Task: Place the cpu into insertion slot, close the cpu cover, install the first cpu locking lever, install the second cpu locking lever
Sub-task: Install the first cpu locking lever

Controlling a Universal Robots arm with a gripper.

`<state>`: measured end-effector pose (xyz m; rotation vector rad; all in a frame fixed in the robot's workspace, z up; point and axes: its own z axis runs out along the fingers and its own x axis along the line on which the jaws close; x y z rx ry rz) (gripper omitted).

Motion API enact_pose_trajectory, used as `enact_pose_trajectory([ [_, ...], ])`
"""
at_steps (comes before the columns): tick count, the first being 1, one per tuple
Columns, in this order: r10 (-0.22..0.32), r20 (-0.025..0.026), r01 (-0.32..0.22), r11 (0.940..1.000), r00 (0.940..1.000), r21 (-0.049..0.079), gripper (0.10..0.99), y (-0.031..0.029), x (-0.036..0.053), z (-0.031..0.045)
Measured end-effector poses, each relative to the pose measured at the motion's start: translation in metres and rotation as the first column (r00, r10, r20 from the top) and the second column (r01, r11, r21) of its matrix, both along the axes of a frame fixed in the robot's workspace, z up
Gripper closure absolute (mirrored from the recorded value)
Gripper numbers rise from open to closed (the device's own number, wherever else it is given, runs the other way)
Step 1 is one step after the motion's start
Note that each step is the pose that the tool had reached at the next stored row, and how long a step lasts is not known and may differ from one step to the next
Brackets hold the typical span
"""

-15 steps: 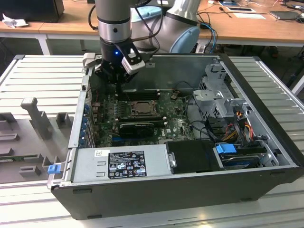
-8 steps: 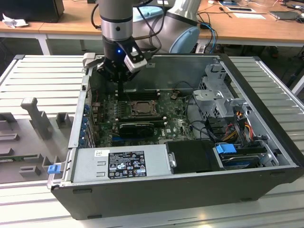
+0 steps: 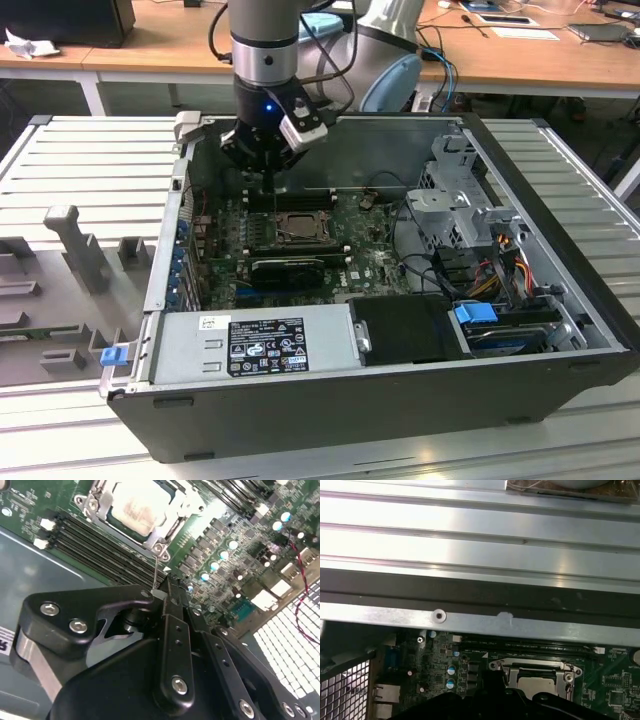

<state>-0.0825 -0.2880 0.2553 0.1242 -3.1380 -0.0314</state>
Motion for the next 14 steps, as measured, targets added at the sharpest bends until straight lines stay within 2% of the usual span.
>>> enact_pose_trajectory([
  [4,0.0,0.0,0.0,1.0,1.0,0.0,0.98,0.0,0.0042,-0.0003],
  [8,0.0,-0.0002,0.0,1.0,1.0,0.0,0.98,0.0,0.013,-0.0008],
  [13,0.0,-0.0004,0.0,1.0,1.0,0.001,0.98,0.0,0.0328,-0.0028],
  [14,0.0,-0.0004,0.0,1.0,1.0,0.01,0.98,-0.0001,0.0373,-0.0035],
])
